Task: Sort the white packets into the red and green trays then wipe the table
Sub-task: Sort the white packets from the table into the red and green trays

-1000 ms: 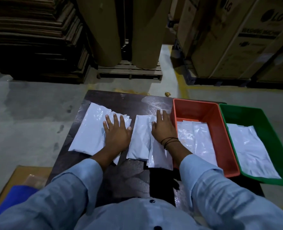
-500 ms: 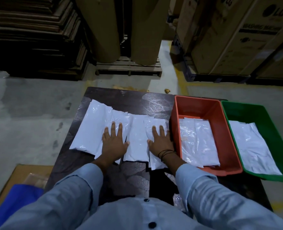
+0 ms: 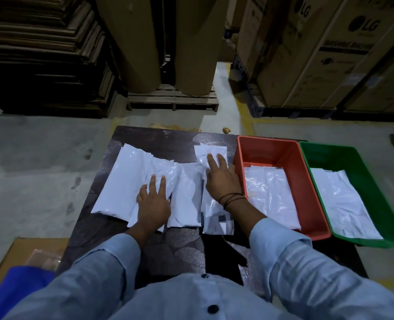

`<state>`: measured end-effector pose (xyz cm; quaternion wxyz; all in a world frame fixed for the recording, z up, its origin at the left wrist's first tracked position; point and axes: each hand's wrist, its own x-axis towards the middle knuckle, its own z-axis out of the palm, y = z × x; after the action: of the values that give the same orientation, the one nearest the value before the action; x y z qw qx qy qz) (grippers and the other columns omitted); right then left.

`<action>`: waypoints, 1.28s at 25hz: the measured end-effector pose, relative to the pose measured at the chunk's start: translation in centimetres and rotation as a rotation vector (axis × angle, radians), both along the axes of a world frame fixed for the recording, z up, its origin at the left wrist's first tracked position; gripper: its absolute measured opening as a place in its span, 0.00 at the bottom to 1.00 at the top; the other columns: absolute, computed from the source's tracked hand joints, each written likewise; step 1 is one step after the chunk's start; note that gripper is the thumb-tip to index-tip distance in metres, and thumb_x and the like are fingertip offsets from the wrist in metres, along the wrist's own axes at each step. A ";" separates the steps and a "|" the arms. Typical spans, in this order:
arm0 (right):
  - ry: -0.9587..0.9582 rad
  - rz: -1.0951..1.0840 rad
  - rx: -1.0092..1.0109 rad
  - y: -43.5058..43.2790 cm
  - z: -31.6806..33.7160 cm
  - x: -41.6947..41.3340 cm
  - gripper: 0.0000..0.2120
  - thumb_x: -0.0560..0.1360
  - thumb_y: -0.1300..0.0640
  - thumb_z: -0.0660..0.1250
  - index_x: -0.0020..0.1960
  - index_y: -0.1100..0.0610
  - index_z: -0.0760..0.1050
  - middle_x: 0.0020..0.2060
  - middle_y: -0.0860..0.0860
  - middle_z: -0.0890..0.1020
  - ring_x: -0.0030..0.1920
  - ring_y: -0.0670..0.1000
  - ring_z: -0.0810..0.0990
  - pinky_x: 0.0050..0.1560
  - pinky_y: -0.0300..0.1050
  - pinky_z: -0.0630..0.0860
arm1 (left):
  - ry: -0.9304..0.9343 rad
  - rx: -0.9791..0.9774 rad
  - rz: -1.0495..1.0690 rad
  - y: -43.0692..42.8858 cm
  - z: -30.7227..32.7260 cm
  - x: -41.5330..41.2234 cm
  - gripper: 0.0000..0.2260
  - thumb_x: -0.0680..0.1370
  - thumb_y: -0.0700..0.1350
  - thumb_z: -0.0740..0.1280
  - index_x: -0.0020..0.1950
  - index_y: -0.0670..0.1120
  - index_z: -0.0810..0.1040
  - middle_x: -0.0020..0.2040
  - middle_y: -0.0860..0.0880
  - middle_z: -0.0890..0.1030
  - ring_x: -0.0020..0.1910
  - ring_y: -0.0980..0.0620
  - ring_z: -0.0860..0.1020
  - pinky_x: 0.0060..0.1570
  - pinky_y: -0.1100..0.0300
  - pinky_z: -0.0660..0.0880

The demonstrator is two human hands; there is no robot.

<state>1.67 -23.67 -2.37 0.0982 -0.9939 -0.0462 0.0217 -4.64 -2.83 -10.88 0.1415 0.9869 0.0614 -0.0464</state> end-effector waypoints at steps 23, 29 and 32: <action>-0.264 -0.315 0.352 -14.3 7.2 -0.6 0.24 0.80 0.51 0.57 0.75 0.57 0.66 0.71 0.60 0.70 0.72 0.60 0.67 0.70 0.54 0.63 | -0.192 -0.171 -0.071 -13.3 10.1 2.3 0.29 0.83 0.48 0.63 0.82 0.51 0.55 0.82 0.45 0.51 0.73 0.37 0.58 0.69 0.42 0.60; -0.032 -0.387 0.563 -18.5 4.8 -0.9 0.21 0.80 0.52 0.60 0.72 0.52 0.71 0.69 0.54 0.75 0.67 0.57 0.74 0.67 0.46 0.70 | -0.141 -0.163 -0.013 -15.8 9.9 2.5 0.29 0.83 0.49 0.63 0.82 0.51 0.56 0.83 0.45 0.51 0.75 0.37 0.58 0.71 0.42 0.60; 0.006 -0.323 0.771 -18.4 5.1 -0.6 0.18 0.81 0.55 0.59 0.70 0.48 0.74 0.68 0.46 0.76 0.65 0.50 0.75 0.62 0.39 0.69 | -0.139 -0.157 0.040 -16.6 10.1 3.0 0.29 0.83 0.50 0.64 0.82 0.51 0.56 0.82 0.45 0.52 0.75 0.37 0.58 0.71 0.42 0.60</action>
<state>1.11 -42.03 2.72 0.4653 -0.8787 0.1059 -0.0099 -1.66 -19.45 -0.77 0.2233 0.9722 0.0675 0.0202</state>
